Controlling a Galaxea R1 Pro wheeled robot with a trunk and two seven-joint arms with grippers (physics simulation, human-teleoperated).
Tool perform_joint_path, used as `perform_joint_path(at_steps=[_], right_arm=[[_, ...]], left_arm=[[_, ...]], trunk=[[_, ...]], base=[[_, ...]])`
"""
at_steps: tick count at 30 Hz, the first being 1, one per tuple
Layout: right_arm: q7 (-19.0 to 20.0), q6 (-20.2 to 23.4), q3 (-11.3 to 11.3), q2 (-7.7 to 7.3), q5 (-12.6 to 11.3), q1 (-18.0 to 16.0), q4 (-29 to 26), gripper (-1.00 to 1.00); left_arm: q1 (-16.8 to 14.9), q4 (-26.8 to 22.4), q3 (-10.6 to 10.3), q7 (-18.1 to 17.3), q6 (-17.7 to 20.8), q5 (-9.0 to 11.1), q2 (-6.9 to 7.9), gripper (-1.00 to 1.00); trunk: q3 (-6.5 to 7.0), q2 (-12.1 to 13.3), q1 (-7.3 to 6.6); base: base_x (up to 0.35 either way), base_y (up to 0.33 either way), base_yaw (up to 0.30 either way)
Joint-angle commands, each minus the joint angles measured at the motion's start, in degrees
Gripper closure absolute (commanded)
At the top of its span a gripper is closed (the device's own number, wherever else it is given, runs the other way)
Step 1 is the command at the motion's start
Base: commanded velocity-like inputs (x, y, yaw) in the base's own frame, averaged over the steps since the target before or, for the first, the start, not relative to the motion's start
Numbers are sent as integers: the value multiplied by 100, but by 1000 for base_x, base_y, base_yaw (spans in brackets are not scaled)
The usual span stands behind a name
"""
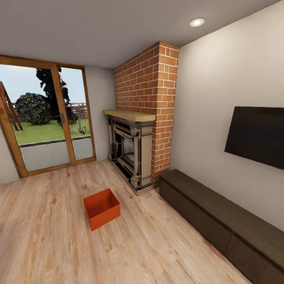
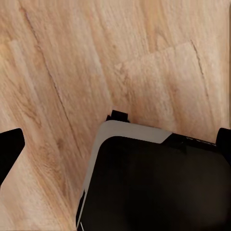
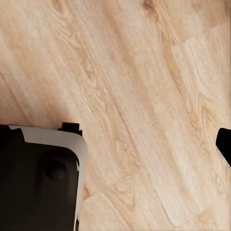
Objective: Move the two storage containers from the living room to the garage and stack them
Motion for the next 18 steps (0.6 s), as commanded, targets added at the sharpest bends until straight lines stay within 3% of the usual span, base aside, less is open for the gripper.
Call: perform_joint_path(at_steps=[1,18], right_arm=[[-18,-38,36,2,-8,-6,19,-100],[-18,-64,37,10,-6,-6,20,-100]], left_arm=[[-1,0,30,7,1,17,0,-100],[-1,0,30,8,-2,17,0,-100]], trunk=[[-2,-3,5],[-2,-3,5]], base=[[323,0,0],[323,0,17]])
